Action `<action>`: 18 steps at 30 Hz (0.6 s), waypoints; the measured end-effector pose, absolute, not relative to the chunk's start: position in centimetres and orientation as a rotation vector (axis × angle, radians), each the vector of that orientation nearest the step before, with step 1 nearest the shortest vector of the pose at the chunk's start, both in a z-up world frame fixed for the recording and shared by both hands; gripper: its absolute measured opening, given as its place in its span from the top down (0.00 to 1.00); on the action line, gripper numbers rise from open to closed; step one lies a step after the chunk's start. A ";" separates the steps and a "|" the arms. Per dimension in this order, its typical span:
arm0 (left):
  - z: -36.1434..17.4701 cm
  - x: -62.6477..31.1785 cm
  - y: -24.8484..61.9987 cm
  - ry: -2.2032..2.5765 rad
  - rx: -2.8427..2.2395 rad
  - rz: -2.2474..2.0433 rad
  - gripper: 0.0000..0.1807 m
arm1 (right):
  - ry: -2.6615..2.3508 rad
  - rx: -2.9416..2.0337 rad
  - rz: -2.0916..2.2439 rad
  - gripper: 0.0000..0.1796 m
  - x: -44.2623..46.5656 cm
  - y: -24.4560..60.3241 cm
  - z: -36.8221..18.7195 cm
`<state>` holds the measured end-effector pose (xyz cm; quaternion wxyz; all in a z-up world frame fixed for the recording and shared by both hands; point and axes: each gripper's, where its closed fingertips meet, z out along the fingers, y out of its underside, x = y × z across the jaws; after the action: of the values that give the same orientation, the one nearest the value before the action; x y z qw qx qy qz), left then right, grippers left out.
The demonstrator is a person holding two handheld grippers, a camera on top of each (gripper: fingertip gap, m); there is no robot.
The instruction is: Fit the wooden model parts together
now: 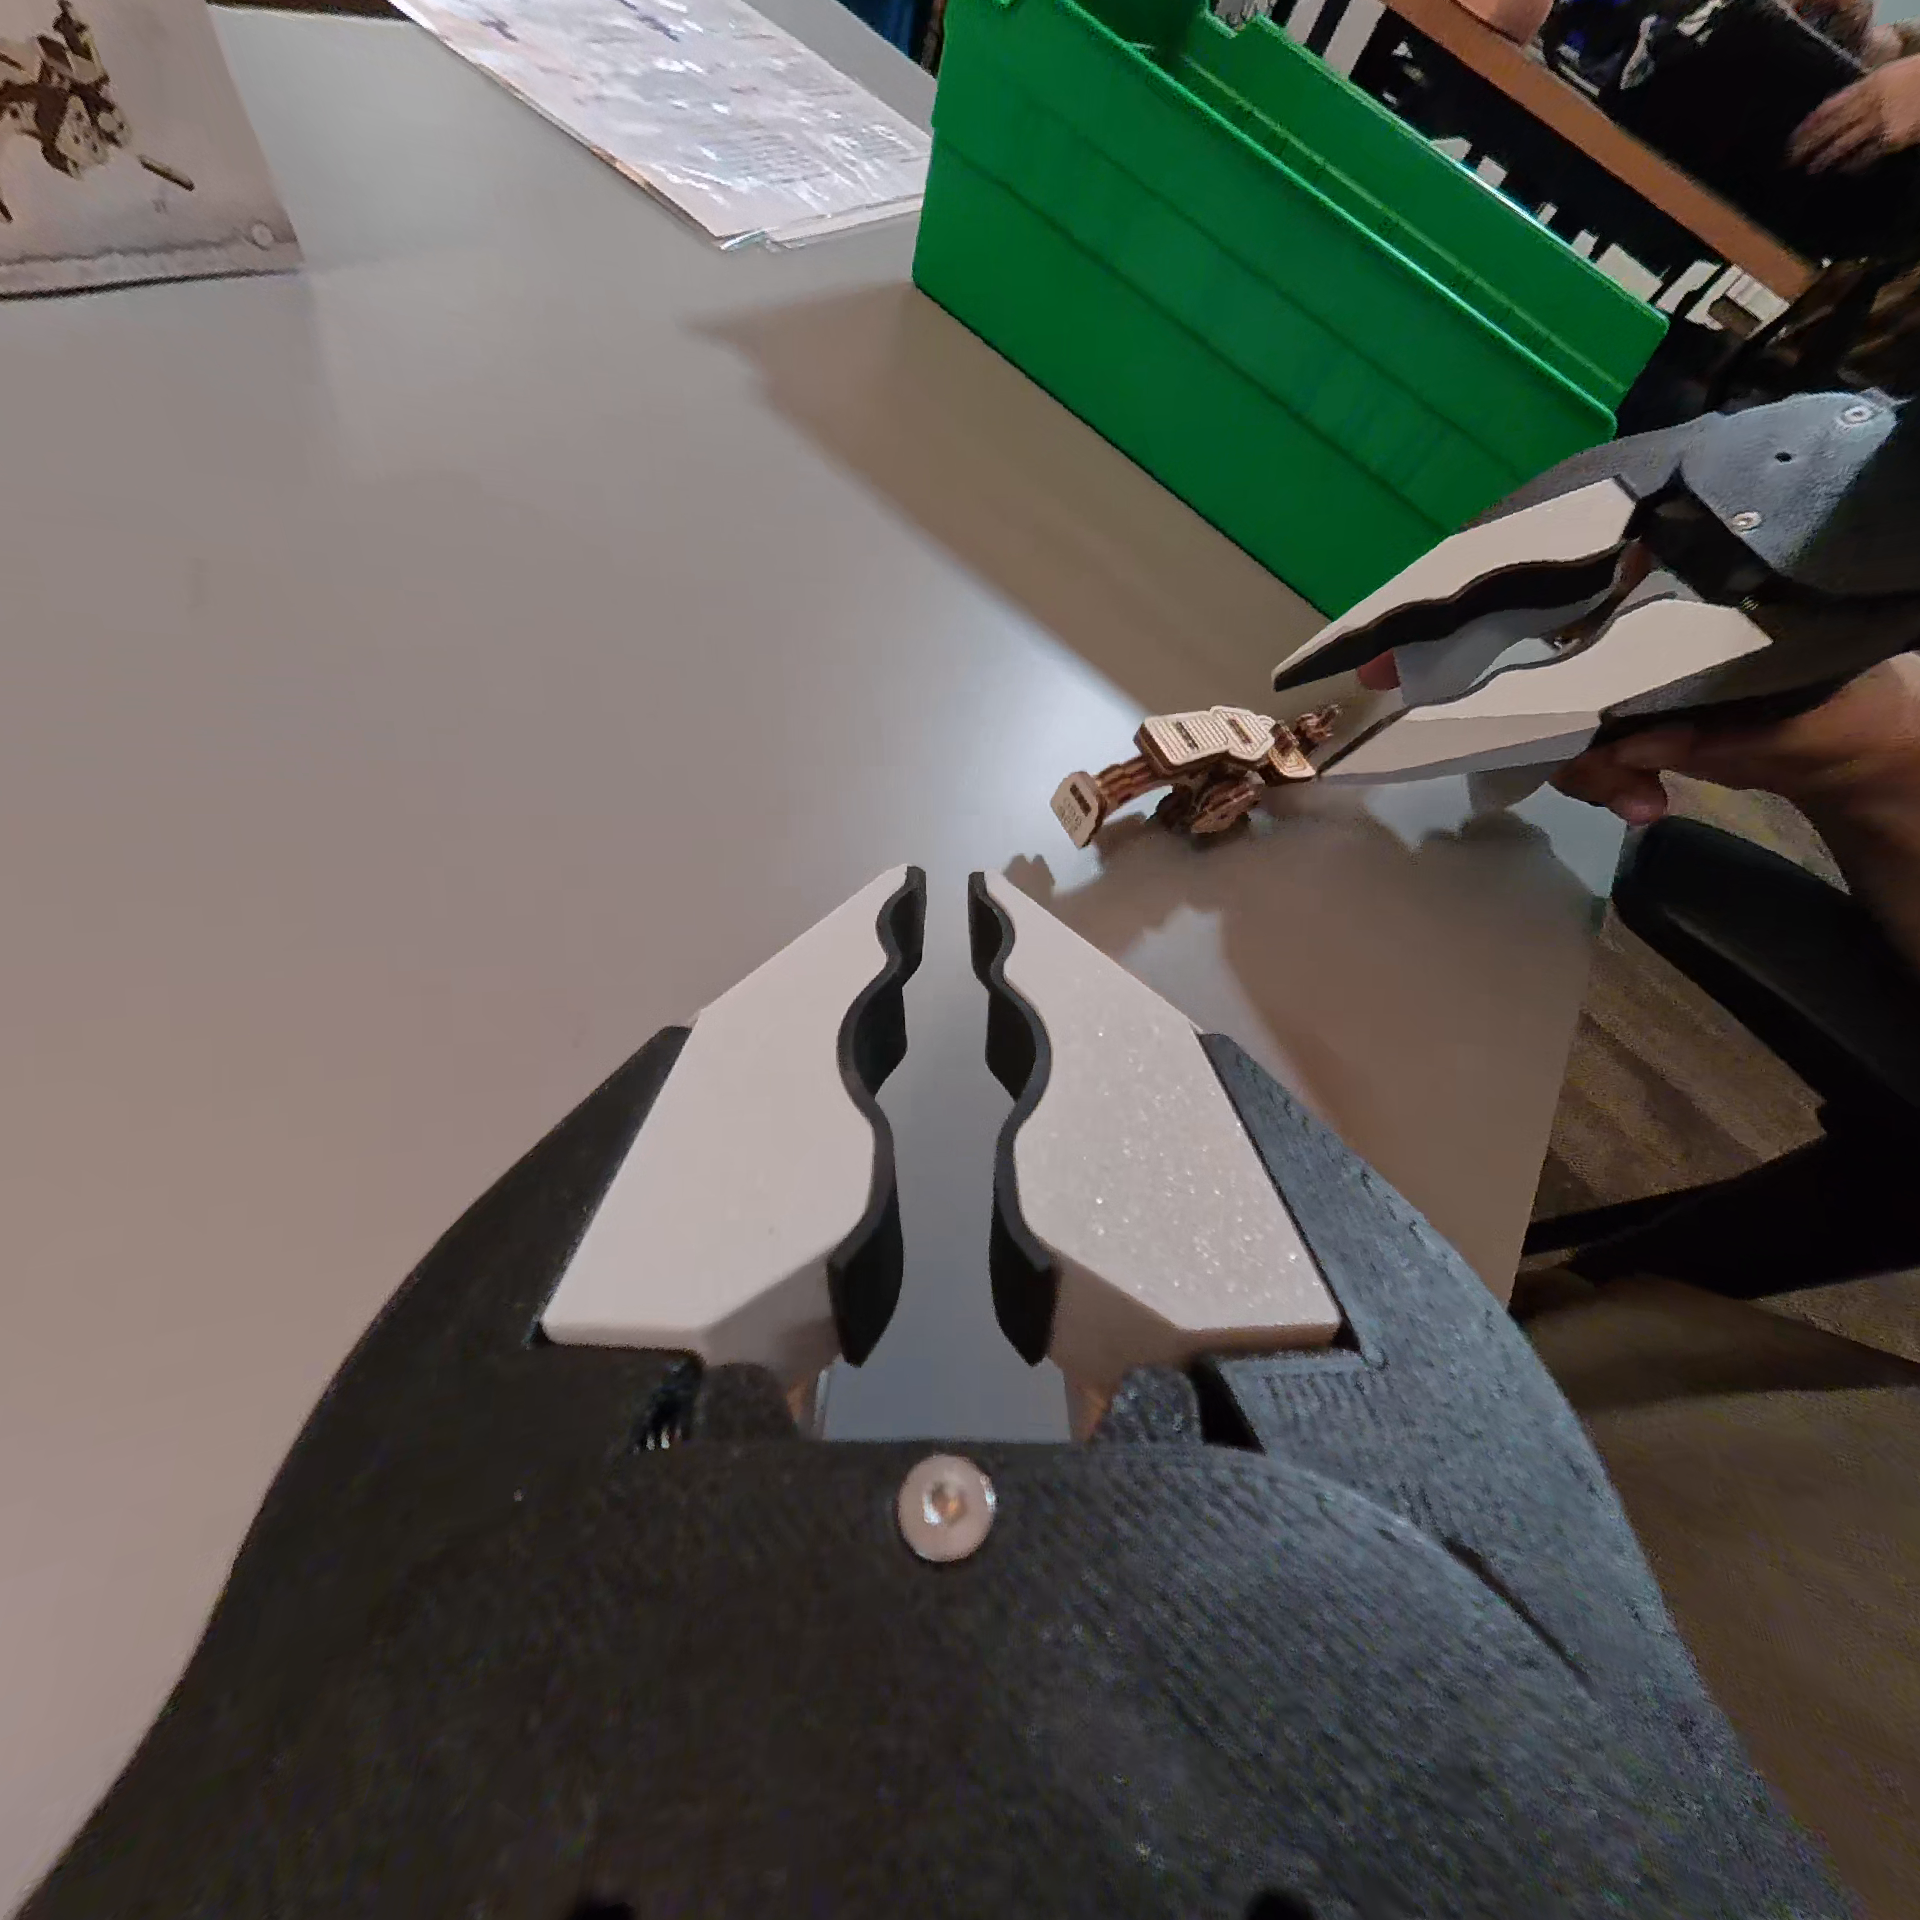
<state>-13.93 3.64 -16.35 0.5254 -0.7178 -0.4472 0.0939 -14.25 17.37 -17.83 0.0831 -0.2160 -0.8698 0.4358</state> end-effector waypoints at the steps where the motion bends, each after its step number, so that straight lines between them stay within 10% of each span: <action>1: -16.4 -13.9 3.6 -1.072 -1.714 0.219 0.96 | -2.612 -0.646 1.284 0.81 -14.3 17.3 -18.2; 18: -16.1 -13.0 4.0 -1.029 -1.672 0.074 0.82 | -2.720 -0.549 1.569 0.96 -12.1 12.2 -16.6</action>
<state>-12.96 4.01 -16.06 0.5549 -0.7080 -0.4356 0.0312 -12.06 12.23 -16.63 -0.0230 -0.1721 -0.8530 0.4922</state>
